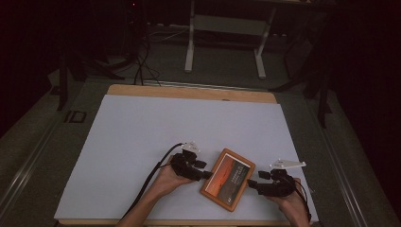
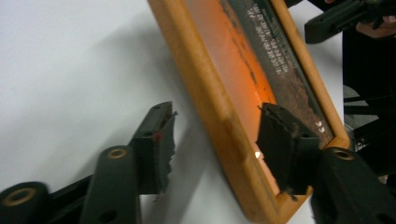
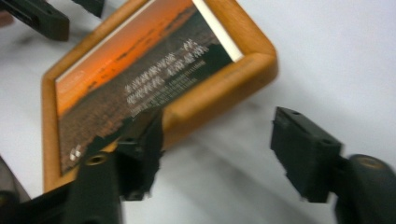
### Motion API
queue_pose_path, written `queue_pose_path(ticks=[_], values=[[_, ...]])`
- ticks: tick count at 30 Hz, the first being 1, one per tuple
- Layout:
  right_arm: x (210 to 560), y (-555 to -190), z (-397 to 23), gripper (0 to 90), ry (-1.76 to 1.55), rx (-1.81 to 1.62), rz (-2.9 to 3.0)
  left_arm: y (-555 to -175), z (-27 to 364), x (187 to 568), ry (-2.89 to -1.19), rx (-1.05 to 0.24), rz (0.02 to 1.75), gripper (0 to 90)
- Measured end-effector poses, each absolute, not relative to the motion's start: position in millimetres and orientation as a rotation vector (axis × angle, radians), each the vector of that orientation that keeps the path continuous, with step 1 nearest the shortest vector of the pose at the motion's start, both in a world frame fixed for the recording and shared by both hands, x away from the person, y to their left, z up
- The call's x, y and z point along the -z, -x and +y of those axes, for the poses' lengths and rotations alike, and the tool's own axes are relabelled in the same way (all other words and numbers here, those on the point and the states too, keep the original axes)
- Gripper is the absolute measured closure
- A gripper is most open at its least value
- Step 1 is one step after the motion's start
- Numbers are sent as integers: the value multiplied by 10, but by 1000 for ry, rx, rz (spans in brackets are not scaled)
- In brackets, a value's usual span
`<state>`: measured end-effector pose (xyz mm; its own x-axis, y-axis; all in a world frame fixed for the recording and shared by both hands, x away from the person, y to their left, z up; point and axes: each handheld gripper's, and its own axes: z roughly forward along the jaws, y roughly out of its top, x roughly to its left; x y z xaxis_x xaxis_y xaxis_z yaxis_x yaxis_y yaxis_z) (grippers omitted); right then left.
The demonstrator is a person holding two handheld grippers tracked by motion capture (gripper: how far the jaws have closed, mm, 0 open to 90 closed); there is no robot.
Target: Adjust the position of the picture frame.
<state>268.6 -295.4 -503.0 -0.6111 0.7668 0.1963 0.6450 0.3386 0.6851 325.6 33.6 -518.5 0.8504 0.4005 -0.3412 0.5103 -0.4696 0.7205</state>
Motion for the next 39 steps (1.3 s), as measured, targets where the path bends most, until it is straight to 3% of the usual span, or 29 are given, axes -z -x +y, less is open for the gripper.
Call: queue_pose_path(ticks=[8, 22, 29, 32, 39], values=[[5106, -2763, -2817, 168, -1332, -1170, 2487, -3321, 183, 5263, -2150, 211, 655, 333], [5238, -2860, -2701, 176, -1383, -1224, 2556, -3392, -4, 5361, -2178, 322, 624, 334], [5250, -2872, -2713, 254, -1402, -1274, 2565, -3401, -7, 5333, -2186, 340, 630, 346], [5163, -2846, -2765, 372, -1388, -1352, 2531, -3409, 58, 5278, -2170, 348, 625, 430], [5011, -2804, -2761, 486, -1331, -1432, 2493, -3336, 211, 5142, -2128, 332, 627, 525]])
